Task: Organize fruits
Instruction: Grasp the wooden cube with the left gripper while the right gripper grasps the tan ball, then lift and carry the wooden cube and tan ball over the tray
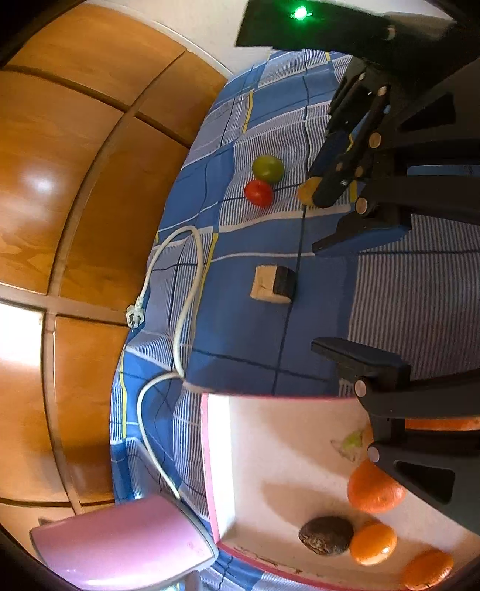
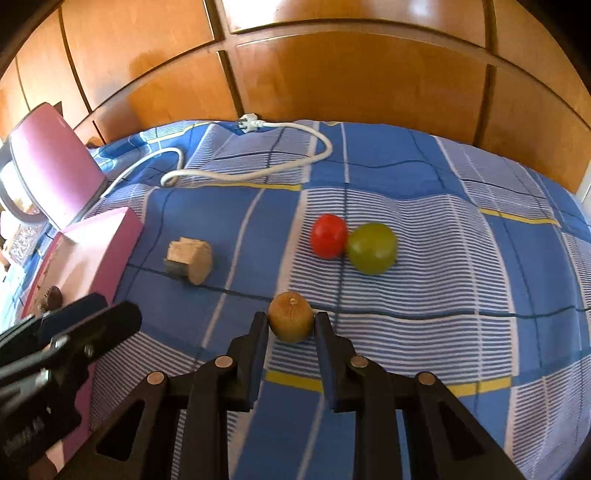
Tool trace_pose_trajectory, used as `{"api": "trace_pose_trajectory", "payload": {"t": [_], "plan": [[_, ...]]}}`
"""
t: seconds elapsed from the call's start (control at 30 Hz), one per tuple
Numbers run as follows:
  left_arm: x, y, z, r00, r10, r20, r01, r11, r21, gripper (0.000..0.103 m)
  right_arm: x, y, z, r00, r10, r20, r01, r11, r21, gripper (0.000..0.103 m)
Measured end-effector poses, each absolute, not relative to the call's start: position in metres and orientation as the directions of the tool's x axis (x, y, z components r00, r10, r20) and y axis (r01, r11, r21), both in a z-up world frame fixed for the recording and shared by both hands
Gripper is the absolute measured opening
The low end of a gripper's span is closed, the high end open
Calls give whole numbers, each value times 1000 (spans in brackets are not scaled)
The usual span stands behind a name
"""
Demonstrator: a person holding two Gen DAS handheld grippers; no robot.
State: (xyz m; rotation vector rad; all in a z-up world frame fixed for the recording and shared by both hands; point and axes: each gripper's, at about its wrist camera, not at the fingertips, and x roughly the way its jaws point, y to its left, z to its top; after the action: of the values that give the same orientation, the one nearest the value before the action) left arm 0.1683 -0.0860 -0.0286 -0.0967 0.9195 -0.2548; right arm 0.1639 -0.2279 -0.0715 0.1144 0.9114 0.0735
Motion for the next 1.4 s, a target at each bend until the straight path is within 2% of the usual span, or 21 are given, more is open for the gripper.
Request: {"api": "trace_pose_trajectory", "payload": {"t": [0.5, 0.63, 0.7, 1.4], "plan": [[206, -114, -43, 560, -235, -794, 203, 969, -143, 45, 162, -232, -72, 620, 114, -777, -30, 992, 121, 26], [215, -116, -54, 540, -227, -810, 187, 971, -148, 25, 164, -231, -74, 613, 128, -780, -40, 991, 130, 26], [213, -115, -55, 545, -234, -805, 187, 970, -155, 24, 164, -231, -73, 616, 126, -777, -34, 990, 133, 26], [88, -130, -65, 526, -316, -789, 327, 932, -156, 22, 99, -261, -72, 608, 115, -786, 15, 988, 157, 26]]}}
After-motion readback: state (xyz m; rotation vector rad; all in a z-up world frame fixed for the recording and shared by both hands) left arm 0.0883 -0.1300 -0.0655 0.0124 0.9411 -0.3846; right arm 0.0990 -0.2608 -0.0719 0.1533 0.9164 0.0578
